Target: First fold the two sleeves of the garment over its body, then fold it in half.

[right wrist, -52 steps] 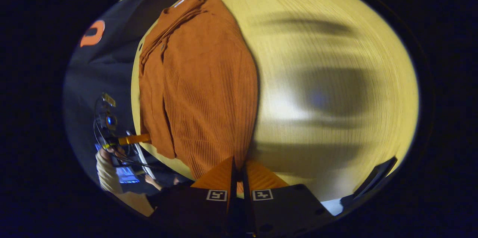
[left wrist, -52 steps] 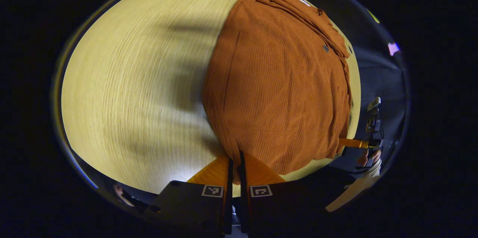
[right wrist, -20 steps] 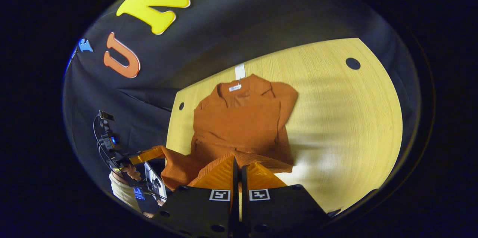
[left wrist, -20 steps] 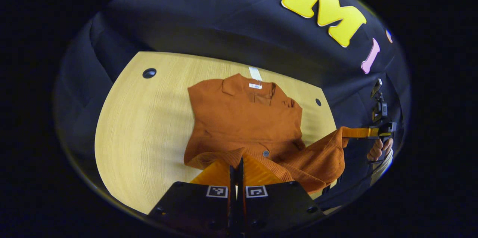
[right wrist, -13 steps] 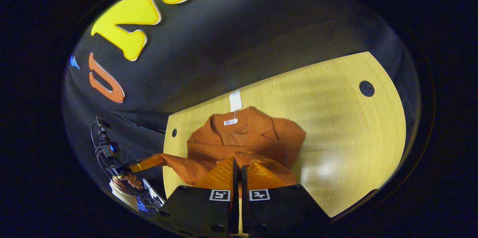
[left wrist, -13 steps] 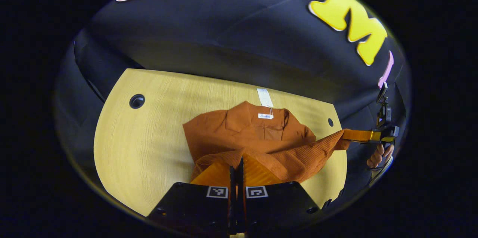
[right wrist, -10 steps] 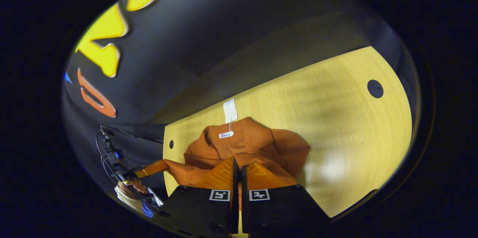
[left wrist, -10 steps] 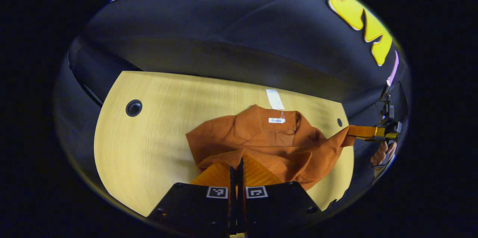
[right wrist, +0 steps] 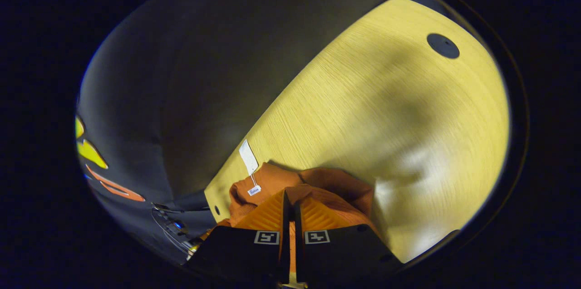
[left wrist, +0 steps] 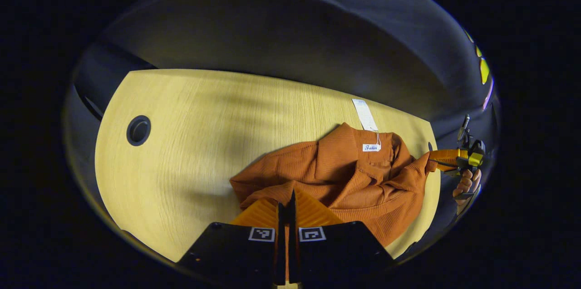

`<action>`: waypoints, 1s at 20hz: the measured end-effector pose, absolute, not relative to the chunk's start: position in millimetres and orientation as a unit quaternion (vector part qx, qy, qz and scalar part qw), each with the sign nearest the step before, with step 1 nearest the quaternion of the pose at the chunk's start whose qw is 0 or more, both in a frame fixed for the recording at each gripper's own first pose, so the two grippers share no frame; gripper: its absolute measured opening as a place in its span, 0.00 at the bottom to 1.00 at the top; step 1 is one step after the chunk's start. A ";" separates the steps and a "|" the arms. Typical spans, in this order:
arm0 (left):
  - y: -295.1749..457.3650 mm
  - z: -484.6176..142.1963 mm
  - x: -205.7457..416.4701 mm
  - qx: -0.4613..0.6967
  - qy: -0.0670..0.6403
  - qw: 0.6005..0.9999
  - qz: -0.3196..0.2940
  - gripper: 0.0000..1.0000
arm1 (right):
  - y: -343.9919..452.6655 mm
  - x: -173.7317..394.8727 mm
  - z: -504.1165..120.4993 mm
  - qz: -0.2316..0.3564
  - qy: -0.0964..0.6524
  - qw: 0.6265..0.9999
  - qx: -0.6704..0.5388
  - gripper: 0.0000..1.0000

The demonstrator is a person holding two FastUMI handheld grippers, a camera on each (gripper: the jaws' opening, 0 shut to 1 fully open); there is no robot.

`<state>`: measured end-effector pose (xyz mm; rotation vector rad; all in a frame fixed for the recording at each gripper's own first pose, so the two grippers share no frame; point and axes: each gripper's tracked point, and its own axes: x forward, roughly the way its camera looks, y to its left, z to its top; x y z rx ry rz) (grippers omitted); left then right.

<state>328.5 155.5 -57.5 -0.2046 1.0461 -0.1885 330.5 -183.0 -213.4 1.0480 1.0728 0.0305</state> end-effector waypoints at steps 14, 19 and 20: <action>127.8 -36.9 357.0 -0.271 0.400 0.864 -0.143 0.60 | -193.5 356.0 -199.9 0.019 0.408 0.608 0.680 0.23; 156.6 -8.2 375.1 -0.481 0.309 0.819 -0.046 0.75 | -199.2 373.9 -187.3 0.016 0.354 0.588 0.727 0.30; 158.0 -0.1 371.9 -0.483 0.305 0.820 -0.041 0.87 | -200.5 376.8 -185.1 0.011 0.343 0.575 0.743 0.38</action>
